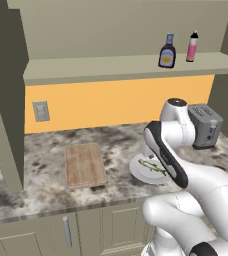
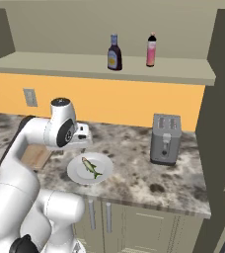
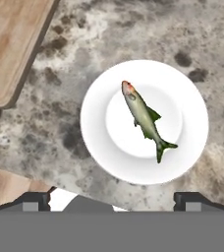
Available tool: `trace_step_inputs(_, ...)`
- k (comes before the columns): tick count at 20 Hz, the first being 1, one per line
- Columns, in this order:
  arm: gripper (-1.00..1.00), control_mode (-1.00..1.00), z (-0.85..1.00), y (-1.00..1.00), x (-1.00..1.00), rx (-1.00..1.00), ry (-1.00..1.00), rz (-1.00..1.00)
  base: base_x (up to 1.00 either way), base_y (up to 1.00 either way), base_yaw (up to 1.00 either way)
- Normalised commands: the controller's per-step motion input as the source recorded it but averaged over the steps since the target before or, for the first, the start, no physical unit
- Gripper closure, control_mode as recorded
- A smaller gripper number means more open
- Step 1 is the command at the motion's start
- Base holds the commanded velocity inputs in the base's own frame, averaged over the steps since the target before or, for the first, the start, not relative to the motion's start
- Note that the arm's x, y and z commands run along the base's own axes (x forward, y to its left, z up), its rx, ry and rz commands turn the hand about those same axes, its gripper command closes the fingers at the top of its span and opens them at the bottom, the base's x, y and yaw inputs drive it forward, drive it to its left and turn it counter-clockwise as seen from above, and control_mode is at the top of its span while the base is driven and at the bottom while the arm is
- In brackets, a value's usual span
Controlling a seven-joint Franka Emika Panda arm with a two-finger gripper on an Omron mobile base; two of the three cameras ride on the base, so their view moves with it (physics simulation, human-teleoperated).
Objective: Pick the fish from the plate and place it on the cutting board. Then pick the condiment bottle from the cabinet and place it next to the cutting board.
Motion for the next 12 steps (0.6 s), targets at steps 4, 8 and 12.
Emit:
trace_step_inputs(4,-1.0,-1.0,-0.32,-0.06,0.07,0.0,0.0,0.02,0.0,0.0,0.0)
trace_step_inputs(8,-1.0,-1.0,-0.27,-0.05,0.12,0.0,0.0,0.03,0.0,0.0,0.0)
trace_step_inputs(12,-1.0,-1.0,-0.28,-0.02,0.11,0.0,0.0,0.03,0.0,0.0,0.0)
